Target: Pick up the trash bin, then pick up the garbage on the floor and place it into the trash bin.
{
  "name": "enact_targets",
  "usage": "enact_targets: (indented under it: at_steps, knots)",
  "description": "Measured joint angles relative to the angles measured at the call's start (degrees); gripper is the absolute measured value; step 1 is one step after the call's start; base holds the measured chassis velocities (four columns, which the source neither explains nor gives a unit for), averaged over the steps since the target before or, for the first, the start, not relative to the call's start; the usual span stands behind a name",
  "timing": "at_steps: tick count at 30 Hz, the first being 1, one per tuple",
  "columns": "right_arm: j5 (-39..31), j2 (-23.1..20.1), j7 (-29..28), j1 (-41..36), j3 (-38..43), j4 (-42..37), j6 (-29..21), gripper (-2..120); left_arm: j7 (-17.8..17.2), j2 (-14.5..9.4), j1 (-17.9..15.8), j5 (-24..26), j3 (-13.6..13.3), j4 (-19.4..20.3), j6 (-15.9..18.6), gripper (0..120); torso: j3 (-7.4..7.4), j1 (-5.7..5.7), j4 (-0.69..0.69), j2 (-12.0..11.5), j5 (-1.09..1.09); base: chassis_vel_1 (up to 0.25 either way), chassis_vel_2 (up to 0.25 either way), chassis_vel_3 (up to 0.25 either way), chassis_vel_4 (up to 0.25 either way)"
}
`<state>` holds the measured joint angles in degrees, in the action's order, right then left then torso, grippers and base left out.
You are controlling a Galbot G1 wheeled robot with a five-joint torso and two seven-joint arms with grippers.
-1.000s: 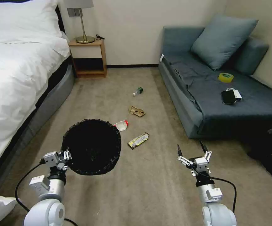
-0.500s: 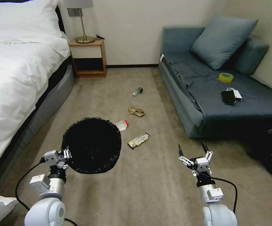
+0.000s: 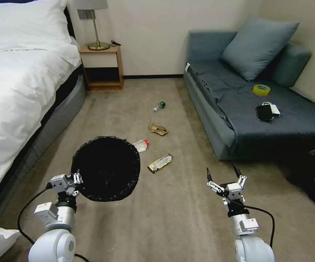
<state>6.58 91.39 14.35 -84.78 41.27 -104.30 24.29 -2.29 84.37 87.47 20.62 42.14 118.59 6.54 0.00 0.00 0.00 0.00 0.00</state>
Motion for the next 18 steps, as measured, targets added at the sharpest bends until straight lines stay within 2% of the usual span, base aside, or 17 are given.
enact_targets:
  at_steps: [18]
  knots:
    - [0.0,-0.1,0.2,0.0,0.0,0.2,0.1,100,-0.5,-0.4,-0.5,0.4,0.1,0.0,0.0,4,0.00,0.00,0.00,0.0,0.00,-0.011,0.014,0.013,-0.014]
